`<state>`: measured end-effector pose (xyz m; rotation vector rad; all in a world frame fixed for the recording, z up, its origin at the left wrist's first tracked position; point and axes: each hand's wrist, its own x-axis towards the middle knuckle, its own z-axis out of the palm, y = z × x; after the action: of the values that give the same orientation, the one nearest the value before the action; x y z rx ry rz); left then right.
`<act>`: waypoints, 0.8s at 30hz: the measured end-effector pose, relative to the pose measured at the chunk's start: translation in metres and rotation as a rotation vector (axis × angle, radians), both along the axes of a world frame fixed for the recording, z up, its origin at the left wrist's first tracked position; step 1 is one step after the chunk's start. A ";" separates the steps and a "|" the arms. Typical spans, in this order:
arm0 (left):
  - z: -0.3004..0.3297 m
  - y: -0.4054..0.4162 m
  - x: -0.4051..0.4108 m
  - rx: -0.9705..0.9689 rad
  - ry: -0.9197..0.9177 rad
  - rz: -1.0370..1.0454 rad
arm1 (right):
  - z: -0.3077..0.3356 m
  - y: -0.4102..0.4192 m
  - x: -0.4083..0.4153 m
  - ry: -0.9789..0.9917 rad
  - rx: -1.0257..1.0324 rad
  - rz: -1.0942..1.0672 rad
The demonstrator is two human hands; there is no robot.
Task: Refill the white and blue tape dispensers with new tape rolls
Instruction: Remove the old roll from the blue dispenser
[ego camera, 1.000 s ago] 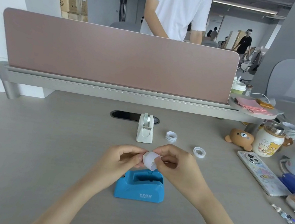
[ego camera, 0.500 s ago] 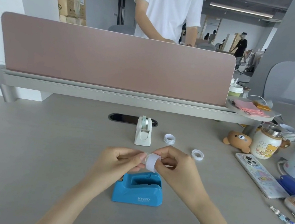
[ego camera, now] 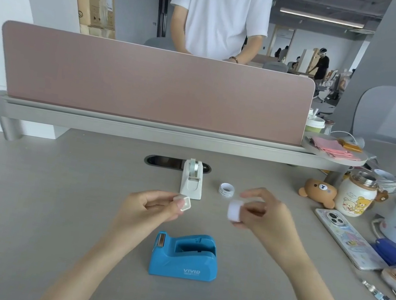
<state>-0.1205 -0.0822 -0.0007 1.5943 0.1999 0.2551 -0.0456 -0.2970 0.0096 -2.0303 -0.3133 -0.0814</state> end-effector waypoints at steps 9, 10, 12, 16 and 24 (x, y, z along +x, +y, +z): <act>0.000 0.013 0.003 0.029 -0.004 0.046 | -0.055 -0.042 0.072 0.057 -0.441 -0.302; 0.000 0.014 0.005 0.046 -0.002 0.058 | -0.056 -0.040 0.077 0.054 -0.500 -0.299; 0.002 0.019 0.011 0.068 -0.007 0.075 | -0.052 -0.033 0.083 0.070 -0.608 -0.289; 0.008 0.026 0.021 0.068 0.005 0.060 | -0.043 -0.029 0.088 0.043 -0.617 -0.315; 0.006 0.030 0.030 0.030 0.016 0.048 | -0.044 0.000 0.098 -0.103 -0.571 -0.095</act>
<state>-0.0906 -0.0521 0.0054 1.6228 0.2486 0.2837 0.0520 -0.2973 -0.0339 -2.6133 -0.3296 -0.1715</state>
